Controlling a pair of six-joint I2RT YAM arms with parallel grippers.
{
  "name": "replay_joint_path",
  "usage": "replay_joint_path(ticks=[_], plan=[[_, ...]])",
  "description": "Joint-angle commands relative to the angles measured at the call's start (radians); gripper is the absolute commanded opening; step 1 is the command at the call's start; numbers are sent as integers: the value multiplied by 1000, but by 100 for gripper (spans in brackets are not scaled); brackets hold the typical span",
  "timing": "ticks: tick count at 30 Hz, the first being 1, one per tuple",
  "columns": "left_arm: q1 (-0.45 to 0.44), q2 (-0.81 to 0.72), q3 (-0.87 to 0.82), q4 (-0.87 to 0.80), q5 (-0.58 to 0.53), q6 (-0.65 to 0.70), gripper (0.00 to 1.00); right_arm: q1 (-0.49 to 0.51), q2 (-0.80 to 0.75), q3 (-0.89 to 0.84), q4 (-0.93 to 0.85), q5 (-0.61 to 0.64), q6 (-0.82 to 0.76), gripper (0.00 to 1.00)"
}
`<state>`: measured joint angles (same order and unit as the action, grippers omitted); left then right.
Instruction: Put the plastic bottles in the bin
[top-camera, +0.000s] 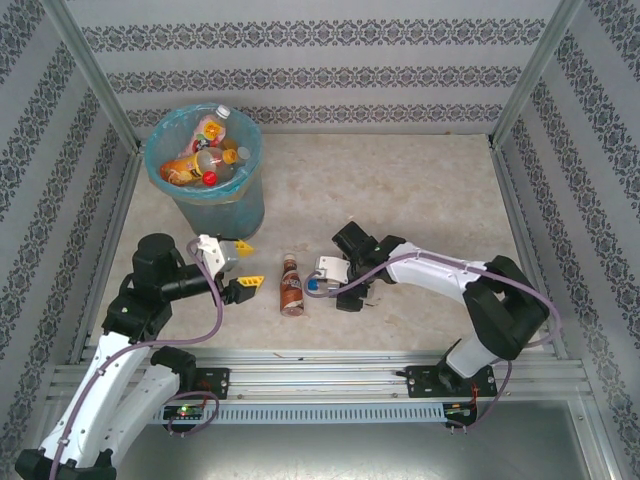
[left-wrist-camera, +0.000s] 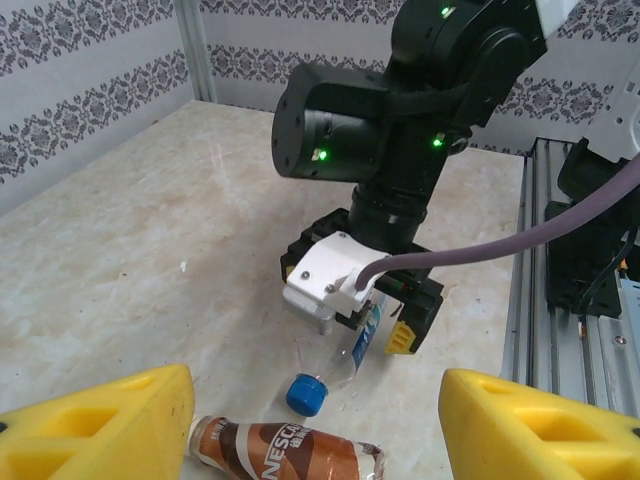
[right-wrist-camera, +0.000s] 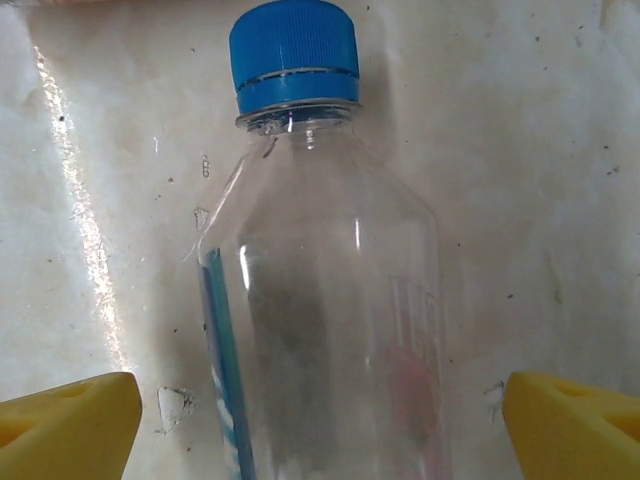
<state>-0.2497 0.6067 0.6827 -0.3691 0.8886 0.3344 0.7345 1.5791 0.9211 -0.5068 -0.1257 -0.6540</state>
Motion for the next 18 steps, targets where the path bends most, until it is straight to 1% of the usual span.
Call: replay_joint_path(ticks=[1, 4, 7, 9, 14, 16, 18], plan=[[-12, -18, -6, -40, 1, 24, 66, -11, 41, 29, -12, -48, -23, 82], [-12, -21, -5, -38, -4, 26, 67, -12, 64, 36, -19, -49, -21, 73], [-11, -20, -3, -31, -10, 22, 67, -10, 59, 36, -22, -51, -19, 61], [-11, -22, -3, -19, -21, 13, 69, -13, 38, 38, -29, -53, -20, 48], [-11, -27, 6, 11, -41, -20, 71, -13, -49, 19, -36, -33, -10, 42], [-11, -31, 9, 55, -53, -52, 73, -13, -99, 7, -38, -30, 8, 42], [-11, -32, 6, 132, -68, -105, 73, -19, -168, -9, -27, -46, 42, 42]])
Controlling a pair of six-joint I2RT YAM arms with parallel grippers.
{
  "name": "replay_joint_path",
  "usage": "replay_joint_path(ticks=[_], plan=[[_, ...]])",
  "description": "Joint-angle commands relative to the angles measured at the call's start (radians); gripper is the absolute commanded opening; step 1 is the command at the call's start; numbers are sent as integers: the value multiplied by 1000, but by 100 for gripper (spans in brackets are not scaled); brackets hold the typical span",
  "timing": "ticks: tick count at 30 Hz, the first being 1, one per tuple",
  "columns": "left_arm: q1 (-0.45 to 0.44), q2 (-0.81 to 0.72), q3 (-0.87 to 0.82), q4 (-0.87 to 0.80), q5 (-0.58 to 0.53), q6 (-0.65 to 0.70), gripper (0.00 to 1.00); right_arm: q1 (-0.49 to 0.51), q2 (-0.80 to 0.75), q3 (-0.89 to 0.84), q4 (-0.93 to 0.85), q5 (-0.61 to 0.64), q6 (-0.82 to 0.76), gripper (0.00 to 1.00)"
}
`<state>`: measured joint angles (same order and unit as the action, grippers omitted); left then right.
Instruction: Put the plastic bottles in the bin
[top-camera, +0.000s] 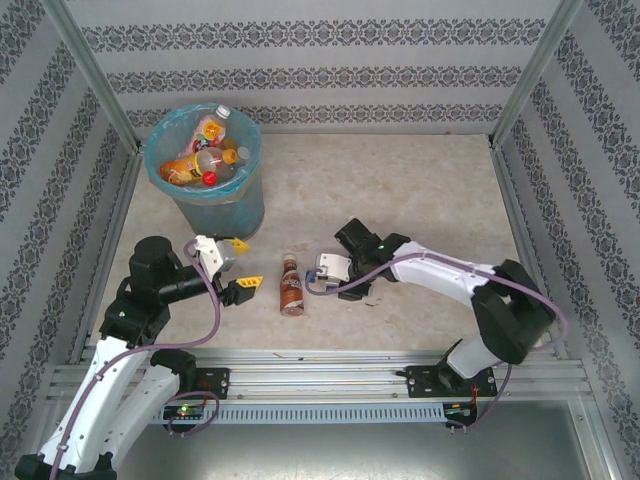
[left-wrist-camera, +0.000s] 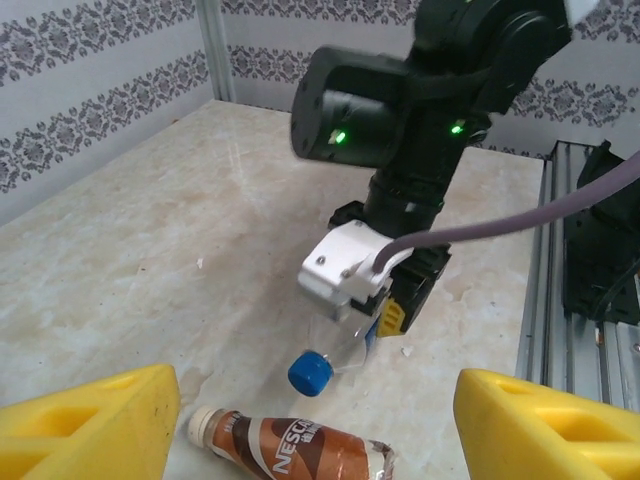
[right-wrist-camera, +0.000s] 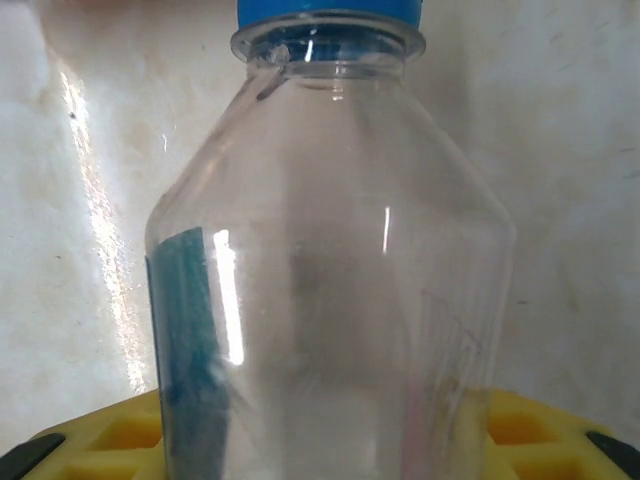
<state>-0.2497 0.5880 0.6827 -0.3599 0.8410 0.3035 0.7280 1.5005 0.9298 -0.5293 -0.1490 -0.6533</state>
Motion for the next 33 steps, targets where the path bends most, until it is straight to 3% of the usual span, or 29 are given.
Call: replay_joint_path(ticks=[1, 6, 11, 15, 22, 33], plan=[[-11, -13, 1, 170, -28, -112, 73, -17, -122, -25, 2, -39, 61, 42], [-12, 26, -8, 426, -76, -304, 71, -32, -328, -48, 32, -114, 167, 42], [-21, 142, 122, 429, -88, -314, 66, -33, -490, -32, 82, -200, 255, 44], [-32, 196, 176, 534, -67, -358, 65, -27, -560, 3, 131, -266, 320, 44], [-101, 283, 230, 705, 84, -443, 64, 7, -574, 71, 186, -328, 365, 45], [-183, 334, 252, 647, 188, -413, 63, 59, -524, 121, 227, -357, 368, 46]])
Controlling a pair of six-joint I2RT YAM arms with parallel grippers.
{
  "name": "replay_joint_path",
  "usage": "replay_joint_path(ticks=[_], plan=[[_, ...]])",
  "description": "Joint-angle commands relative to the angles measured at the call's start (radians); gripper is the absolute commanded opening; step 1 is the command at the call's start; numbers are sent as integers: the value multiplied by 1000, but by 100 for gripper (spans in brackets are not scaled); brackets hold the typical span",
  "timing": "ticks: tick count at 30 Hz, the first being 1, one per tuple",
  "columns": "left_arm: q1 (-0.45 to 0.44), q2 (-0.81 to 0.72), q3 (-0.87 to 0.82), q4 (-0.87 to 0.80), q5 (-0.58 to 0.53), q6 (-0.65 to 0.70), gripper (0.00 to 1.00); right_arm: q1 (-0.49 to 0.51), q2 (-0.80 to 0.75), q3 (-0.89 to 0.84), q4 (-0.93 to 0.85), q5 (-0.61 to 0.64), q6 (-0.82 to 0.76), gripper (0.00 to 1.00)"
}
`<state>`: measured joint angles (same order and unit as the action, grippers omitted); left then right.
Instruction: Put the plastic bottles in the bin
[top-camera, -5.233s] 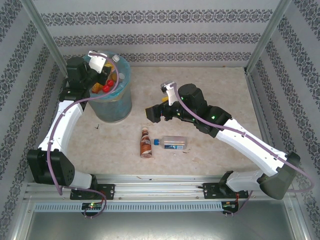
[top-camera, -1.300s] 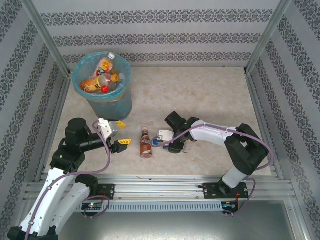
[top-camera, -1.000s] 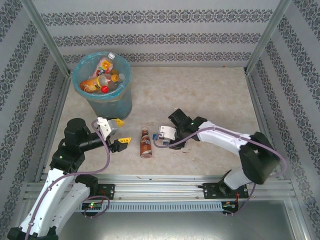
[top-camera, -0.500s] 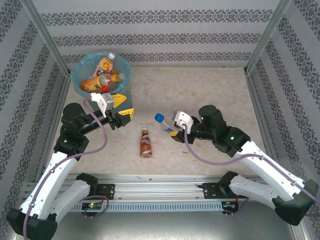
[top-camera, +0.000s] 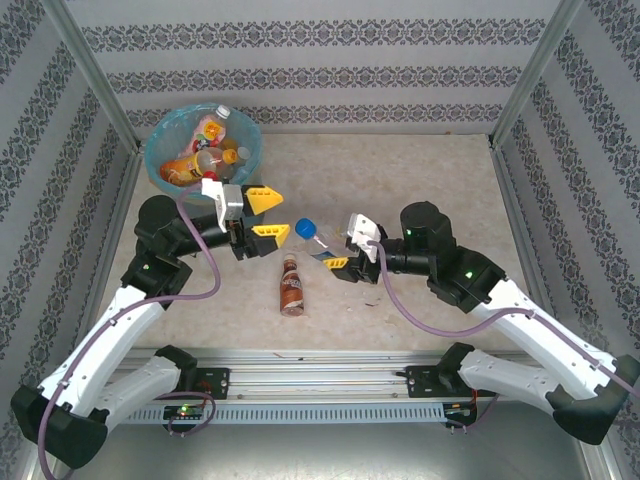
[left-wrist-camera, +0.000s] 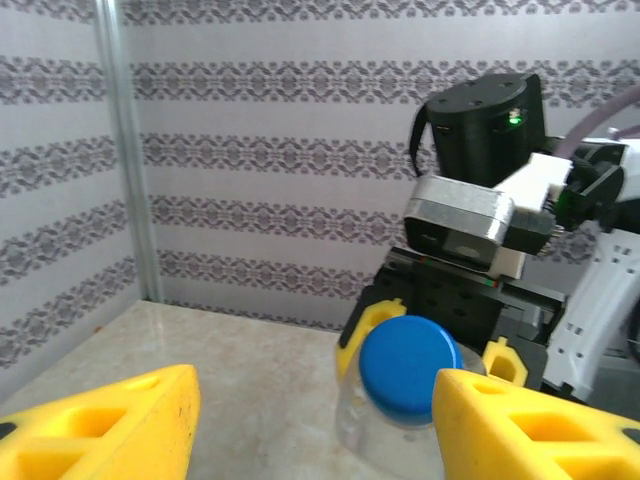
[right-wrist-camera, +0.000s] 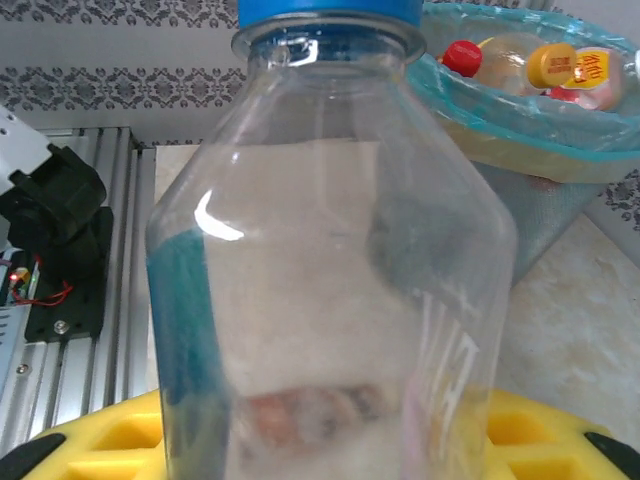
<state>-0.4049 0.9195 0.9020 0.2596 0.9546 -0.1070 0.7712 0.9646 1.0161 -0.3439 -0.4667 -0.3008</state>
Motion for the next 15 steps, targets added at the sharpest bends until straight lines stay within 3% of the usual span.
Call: replay_joint_path(ticks=[1, 8, 12, 15], plan=[[-37, 6, 34, 28, 81, -6, 62, 20, 16, 36, 44, -41, 15, 46], [-78, 34, 38, -2, 113, 13, 62, 52, 54, 70, 65, -49, 16, 47], [-81, 34, 45, -28, 99, 42, 45, 57, 59, 80, 68, -45, 8, 47], [-81, 33, 45, -10, 93, 36, 44, 60, 63, 83, 70, -50, 8, 47]])
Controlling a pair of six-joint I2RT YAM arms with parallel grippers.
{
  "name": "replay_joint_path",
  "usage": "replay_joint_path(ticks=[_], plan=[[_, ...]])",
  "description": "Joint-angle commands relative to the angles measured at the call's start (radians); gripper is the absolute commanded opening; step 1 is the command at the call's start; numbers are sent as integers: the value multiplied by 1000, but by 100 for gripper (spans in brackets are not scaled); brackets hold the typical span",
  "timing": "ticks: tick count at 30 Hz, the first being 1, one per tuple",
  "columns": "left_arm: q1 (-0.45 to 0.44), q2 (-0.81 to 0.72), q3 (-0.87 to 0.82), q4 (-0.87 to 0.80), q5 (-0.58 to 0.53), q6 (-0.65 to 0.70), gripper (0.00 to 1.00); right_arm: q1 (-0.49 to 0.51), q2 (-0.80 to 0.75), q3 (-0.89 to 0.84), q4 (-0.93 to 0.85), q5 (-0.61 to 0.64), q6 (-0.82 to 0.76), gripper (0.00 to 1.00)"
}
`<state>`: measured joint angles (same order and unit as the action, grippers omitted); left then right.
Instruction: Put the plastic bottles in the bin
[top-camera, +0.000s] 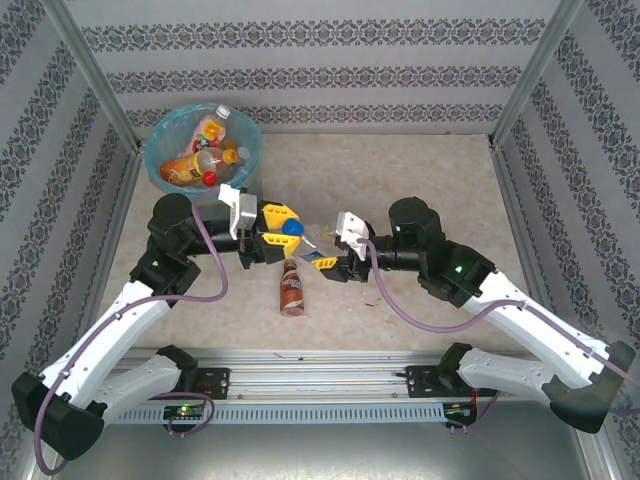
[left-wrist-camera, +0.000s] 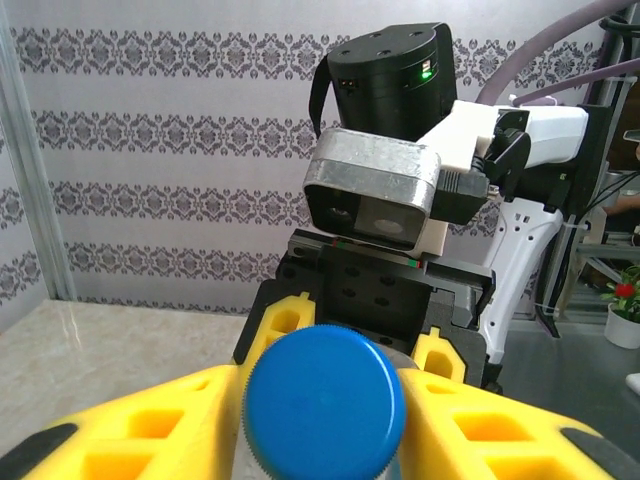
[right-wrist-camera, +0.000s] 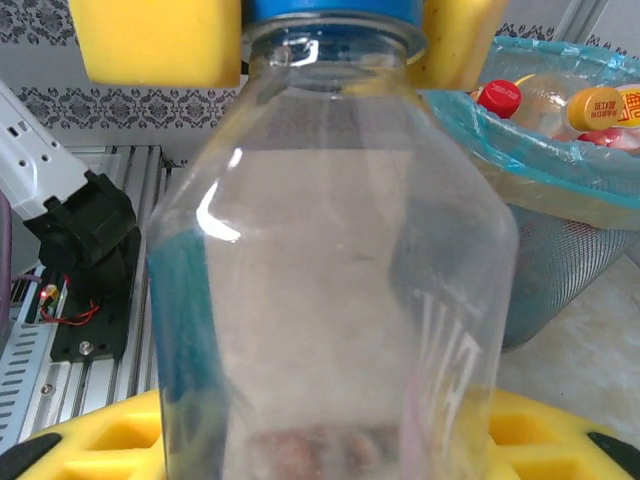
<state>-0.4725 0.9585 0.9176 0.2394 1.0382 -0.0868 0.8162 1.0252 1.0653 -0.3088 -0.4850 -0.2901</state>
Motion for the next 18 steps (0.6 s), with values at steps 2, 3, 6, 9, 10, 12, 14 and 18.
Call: replay_joint_path(ticks=[2, 3, 6, 9, 10, 12, 14, 18], plan=[[-14, -7, 30, 21, 15, 8, 40, 22, 5, 35, 33, -30, -7, 48], [-14, -7, 29, 37, 20, -2, 36, 24, 4, 33, 34, -29, -7, 49], [-15, -13, 14, 108, 18, -47, 22, 30, 6, 35, 33, -21, -6, 53], [-14, -36, -12, 185, -24, -87, 8, 42, 1, 30, 42, 15, 0, 71], [-15, -47, -19, 201, -50, -91, 2, 46, -5, 23, 49, 49, 3, 86], [-14, -66, -26, 195, -114, -82, 0, 51, -16, 3, 70, 130, 14, 98], [-14, -81, -14, 147, -169, -48, 0, 52, -32, -10, 79, 191, 17, 98], [-14, -102, 32, 54, -321, -15, 0, 52, -68, -51, 140, 339, 69, 98]])
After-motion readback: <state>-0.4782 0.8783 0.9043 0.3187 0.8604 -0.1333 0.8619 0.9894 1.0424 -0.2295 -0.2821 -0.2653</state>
